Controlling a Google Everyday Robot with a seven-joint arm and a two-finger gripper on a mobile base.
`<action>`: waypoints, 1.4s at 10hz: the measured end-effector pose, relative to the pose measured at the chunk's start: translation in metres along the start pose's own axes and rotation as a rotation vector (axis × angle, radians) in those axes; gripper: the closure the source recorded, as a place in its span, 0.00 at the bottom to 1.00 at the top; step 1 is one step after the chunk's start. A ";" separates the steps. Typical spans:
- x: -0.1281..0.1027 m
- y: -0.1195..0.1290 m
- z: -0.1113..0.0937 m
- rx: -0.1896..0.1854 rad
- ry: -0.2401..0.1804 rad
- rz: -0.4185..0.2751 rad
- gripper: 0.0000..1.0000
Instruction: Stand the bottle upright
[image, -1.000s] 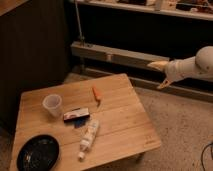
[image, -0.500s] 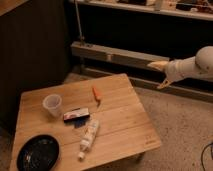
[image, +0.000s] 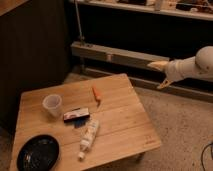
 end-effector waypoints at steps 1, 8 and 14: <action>0.000 0.000 0.000 0.000 0.000 0.000 0.25; -0.036 -0.012 -0.020 0.046 0.004 -0.102 0.25; -0.193 -0.022 -0.045 0.043 -0.098 -0.412 0.25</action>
